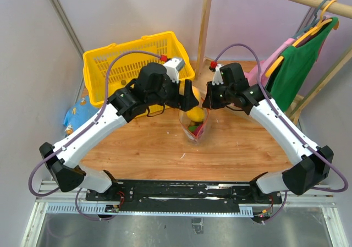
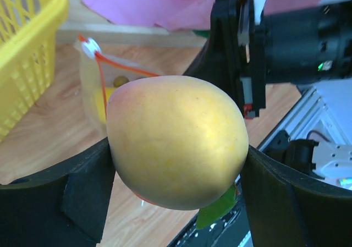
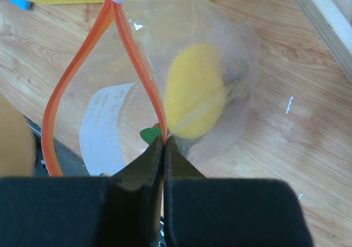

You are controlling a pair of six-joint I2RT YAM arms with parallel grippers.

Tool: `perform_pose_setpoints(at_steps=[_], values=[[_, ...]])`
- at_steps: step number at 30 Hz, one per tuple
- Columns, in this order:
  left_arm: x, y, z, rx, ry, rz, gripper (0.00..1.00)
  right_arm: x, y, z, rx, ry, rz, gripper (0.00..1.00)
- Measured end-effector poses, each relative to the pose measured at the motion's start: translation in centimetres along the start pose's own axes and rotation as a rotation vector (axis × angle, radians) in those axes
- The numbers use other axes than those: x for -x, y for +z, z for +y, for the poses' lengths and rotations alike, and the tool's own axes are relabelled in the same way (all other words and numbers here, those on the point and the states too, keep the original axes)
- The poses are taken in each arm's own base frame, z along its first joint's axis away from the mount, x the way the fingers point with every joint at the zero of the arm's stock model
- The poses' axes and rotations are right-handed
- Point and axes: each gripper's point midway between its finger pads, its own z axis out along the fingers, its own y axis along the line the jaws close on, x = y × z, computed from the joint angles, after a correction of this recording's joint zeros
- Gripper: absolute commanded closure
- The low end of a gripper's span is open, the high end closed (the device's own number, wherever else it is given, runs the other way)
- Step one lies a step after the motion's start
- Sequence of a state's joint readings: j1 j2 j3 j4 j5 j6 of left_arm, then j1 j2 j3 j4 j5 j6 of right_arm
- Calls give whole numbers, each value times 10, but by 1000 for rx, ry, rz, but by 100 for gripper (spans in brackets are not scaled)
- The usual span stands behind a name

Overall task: Place the food in the zip-top bag and seal the zipper
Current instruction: Place the fake fruit in the zipper food storage bag.

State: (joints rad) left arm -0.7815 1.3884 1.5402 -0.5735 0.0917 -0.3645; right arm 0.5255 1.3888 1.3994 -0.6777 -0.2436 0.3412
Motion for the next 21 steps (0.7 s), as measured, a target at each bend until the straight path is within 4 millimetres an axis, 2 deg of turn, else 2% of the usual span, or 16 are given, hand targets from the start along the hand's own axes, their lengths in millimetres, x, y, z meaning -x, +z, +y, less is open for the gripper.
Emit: perform_pose_setpoints(at_steps=[3, 6, 11, 15, 21], values=[[-20, 5, -2, 9, 6, 47, 70, 0, 0, 0, -1, 0, -1, 99], [-31, 11, -1, 30, 14, 71, 62, 0, 0, 0, 0, -1, -2, 99], [-47, 26, -2, 62, 34, 109, 39, 2, 0, 1, 2, -2, -9, 99], [-64, 38, 7, 118, 45, 157, 25, 4, 1, 1, 3, -3, -14, 99], [-70, 40, 18, 172, 50, 178, 13, 3, 1, 1, 4, -3, -14, 99]])
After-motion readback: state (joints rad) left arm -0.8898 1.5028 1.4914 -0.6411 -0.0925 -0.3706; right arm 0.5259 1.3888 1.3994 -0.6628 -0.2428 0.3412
